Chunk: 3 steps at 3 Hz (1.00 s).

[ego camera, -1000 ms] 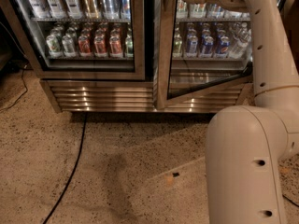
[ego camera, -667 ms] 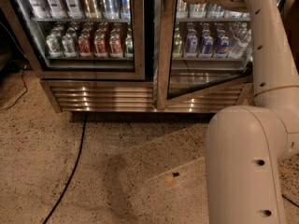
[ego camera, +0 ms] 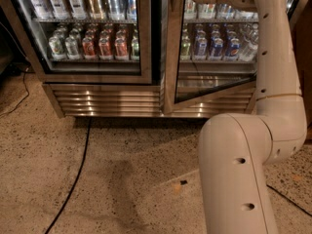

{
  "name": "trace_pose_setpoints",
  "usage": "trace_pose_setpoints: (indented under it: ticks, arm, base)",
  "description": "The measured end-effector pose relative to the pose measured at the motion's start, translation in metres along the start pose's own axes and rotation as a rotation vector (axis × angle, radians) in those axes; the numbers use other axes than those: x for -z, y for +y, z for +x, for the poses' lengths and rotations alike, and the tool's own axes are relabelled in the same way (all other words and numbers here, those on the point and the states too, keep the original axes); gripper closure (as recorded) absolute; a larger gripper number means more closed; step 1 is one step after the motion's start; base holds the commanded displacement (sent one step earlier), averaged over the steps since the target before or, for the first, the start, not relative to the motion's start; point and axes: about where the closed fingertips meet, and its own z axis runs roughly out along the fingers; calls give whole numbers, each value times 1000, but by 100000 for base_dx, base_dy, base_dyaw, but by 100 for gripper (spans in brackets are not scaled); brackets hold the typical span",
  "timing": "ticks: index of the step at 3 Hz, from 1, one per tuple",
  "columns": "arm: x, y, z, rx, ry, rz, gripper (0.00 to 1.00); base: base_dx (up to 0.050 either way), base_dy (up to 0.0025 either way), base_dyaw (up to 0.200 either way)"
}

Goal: Open right fridge door

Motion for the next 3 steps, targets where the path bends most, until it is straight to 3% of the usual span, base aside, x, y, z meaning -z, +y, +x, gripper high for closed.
trace_pose_setpoints:
  ticks: [2,3]
  arm:
    - [1,-4,-2,0,-2,3,100]
    - [1,-1,0,0,-2,3,83]
  base:
    - [0,0,0]
    - [0,0,0]
